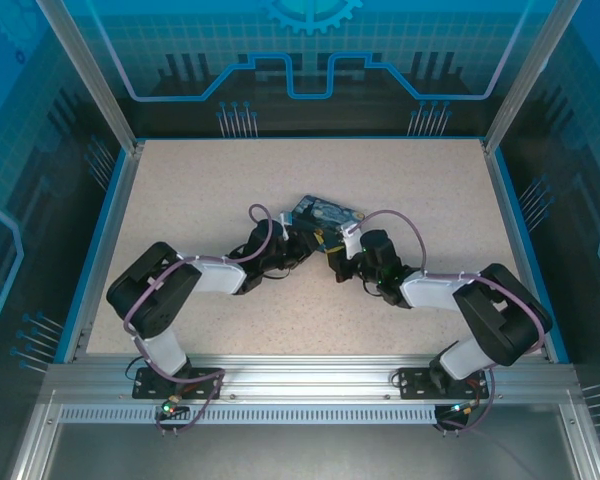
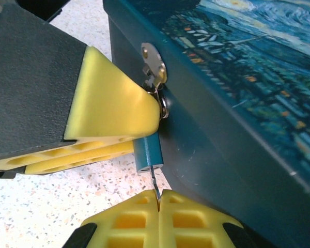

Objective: Unlock the padlock with the key

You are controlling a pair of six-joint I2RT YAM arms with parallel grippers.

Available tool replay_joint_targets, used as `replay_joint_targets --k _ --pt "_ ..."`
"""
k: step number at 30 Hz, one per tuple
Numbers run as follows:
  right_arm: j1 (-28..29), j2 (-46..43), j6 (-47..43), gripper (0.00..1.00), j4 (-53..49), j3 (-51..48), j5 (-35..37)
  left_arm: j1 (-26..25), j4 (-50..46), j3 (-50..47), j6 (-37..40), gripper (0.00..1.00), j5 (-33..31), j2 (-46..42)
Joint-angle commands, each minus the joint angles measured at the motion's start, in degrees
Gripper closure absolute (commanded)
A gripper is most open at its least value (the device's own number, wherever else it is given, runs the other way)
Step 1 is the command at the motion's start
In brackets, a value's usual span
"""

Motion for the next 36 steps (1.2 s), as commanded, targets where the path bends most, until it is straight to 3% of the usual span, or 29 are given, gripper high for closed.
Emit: replay_joint_targets --k 1,14,25,31,36 --pt "1.3 -0.5 -0.9 1.00 8.3 2.4 1.2 -2.2 -0.6 1.1 0.7 1.00 2.6 1.7" --pt "-2.1 -2.6 -5.7 1.00 8.3 2.5 -4.7 -2.3 0.0 0.9 -0.5 1.00 3.4 1.8" --pt "-1.9 -5.9 -15.4 1.00 3.0 3.0 -1.1 -2.3 -2.8 1.4 -3.4 1.00 7.6 -2.1" --pt "-2.0 -5.2 -14.8 1.00 6.2 1.8 -1.3 -2.3 -3.5 1.4 -3.5 1.00 7.3 -2.9" --pt "-3.9 -5.9 -10.6 1.00 10.7 1.4 -6.9 -2.4 -4.6 1.6 -2.6 1.00 7.0 -2.4"
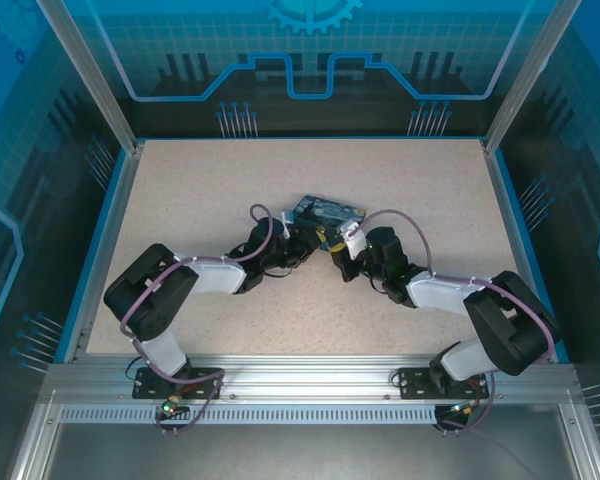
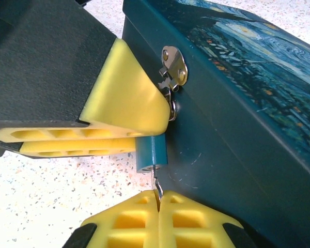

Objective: Unlock the padlock with the key

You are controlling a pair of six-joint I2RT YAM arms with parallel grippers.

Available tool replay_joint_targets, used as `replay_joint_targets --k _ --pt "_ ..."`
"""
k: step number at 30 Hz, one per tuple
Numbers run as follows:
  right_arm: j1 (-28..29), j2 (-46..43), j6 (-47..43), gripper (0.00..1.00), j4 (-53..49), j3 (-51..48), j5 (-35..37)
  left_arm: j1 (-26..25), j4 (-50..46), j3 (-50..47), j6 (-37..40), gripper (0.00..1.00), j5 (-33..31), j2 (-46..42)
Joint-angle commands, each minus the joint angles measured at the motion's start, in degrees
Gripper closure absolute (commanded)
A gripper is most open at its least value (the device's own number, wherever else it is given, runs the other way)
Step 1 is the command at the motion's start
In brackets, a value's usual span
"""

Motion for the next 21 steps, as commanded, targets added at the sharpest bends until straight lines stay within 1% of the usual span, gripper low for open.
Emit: replay_joint_targets --k 1,4,6,12,17,18,21 --pt "-1.4 -2.0 2.2 1.00 13.5 1.7 -4.5 -2.0 -3.4 0.6 0.9 1.00 5.5 -0.7" --pt "-1.4 -1.4 3.9 1.00 14.1 2.7 -7.2 -2.2 -2.8 0.6 0.9 1.00 5.2 0.1" --pt "-1.1 -0.8 4.8 1.00 14.2 2.9 -7.4 -2.5 -2.4 0.6 0.9 1.00 4.9 0.8" --pt "0.4 2.4 6.1 1.00 13.7 0.8 -2.7 -2.6 1.2 0.1 -0.5 1.00 4.6 4.3" --pt "0.6 5.8 6.6 1.00 15.3 -1.9 0.6 -2.7 1.7 -0.3 -0.7 1.00 4.0 6.5" --pt "0.6 6.3 6.6 1.00 15.3 -2.0 0.8 -2.7 2.1 -0.4 -0.8 0.99 3.9 6.8" --pt "0.6 7.5 7.0 1.00 15.3 -2.1 1.4 -2.7 2.5 -0.4 -1.0 0.93 3.7 7.8"
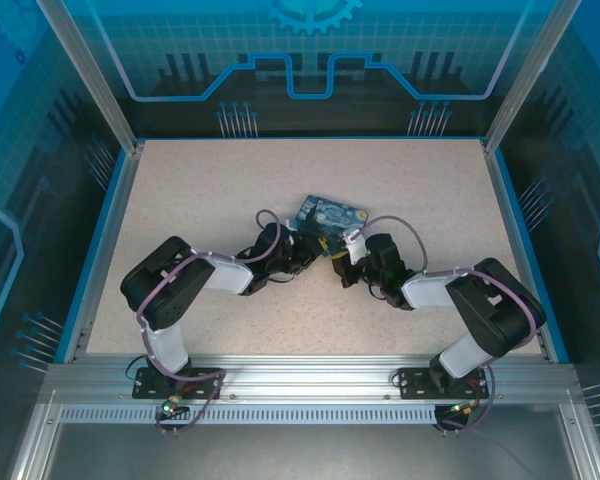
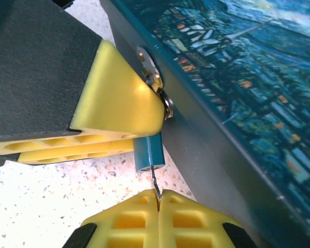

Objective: Unlock the padlock with the key

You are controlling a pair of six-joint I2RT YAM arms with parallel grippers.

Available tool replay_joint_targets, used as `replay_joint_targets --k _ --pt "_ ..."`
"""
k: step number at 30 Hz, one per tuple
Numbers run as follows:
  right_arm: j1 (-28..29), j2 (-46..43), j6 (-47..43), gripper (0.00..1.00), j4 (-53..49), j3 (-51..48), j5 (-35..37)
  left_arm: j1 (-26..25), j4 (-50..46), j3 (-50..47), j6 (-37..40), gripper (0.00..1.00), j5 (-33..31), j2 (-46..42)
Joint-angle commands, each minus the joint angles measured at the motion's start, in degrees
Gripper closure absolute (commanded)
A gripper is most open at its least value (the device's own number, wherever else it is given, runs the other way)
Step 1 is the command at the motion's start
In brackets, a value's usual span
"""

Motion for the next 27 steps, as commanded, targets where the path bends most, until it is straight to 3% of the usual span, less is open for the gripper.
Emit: replay_joint_targets --k 1,6,14,22,27 --pt "0.7 0.8 0.7 1.00 9.2 0.9 1.4 -1.9 0.1 -0.6 -0.9 0.90 3.9 1.7" --pt "0.6 1.7 1.4 1.00 8.5 1.2 1.7 -1.9 0.4 -1.3 -0.5 0.80 2.6 1.9" --pt "0.7 2.9 2.8 1.00 7.8 1.2 1.2 -1.9 0.8 -3.1 -0.5 0.53 0.5 0.4" --pt "1.1 2.3 3.2 1.00 5.1 1.4 1.2 -1.4 2.2 -7.5 -0.1 0.40 -3.3 -4.8" --pt "2.2 1.7 4.1 1.00 3.1 1.8 1.5 -0.2 6.2 -11.2 -1.2 0.39 -5.1 -7.4"
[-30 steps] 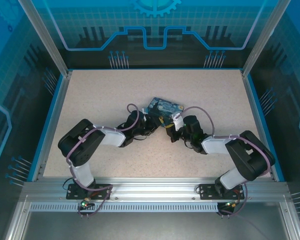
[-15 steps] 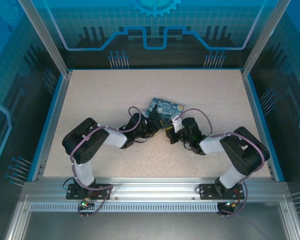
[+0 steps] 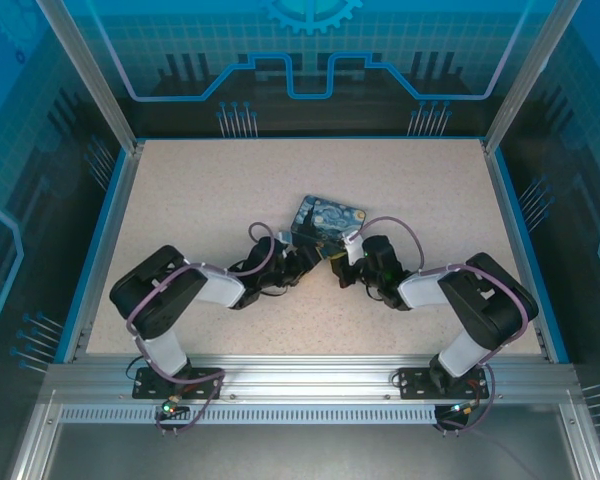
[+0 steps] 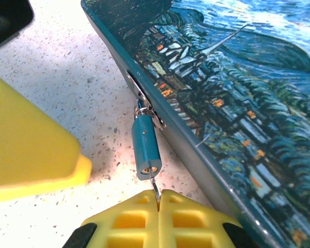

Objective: Unlock the padlock with the key

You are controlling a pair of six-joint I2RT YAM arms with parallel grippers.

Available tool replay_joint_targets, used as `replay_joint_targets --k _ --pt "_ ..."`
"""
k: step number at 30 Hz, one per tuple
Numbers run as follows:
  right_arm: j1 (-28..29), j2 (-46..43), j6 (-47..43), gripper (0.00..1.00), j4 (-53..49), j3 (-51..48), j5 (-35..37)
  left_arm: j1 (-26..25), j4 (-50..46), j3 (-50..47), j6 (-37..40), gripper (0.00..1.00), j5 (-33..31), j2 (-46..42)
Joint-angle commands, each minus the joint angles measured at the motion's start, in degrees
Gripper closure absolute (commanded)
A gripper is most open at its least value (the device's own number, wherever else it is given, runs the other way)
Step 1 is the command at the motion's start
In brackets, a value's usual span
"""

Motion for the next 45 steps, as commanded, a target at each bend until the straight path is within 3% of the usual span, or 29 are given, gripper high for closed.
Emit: replay_joint_targets --k 1,8,19,36,45 --pt "1.7 -1.0 1.5 1.00 0.5 1.7 0.0 1.1 4.8 -3.1 -1.1 0.40 -2.8 -2.4" --pt "4.9 -2.4 3.0 1.00 -3.3 3.1 2.6 1.9 7.7 -5.7 -1.8 0.48 -3.0 -4.3" --pt "6.7 -3.4 4.5 1.00 -10.7 4.8 4.2 1.7 14.0 -6.4 -6.1 0.44 -1.9 1.2" --pt "6.8 -2.3 4.0 1.00 -11.3 5.8 2.9 -0.8 16.2 -1.2 -9.2 0.42 -1.4 8.0" --pt "6.8 -2.1 3.9 1.00 -11.3 5.9 2.8 -0.7 16.6 -0.6 -9.6 0.58 -2.9 8.4"
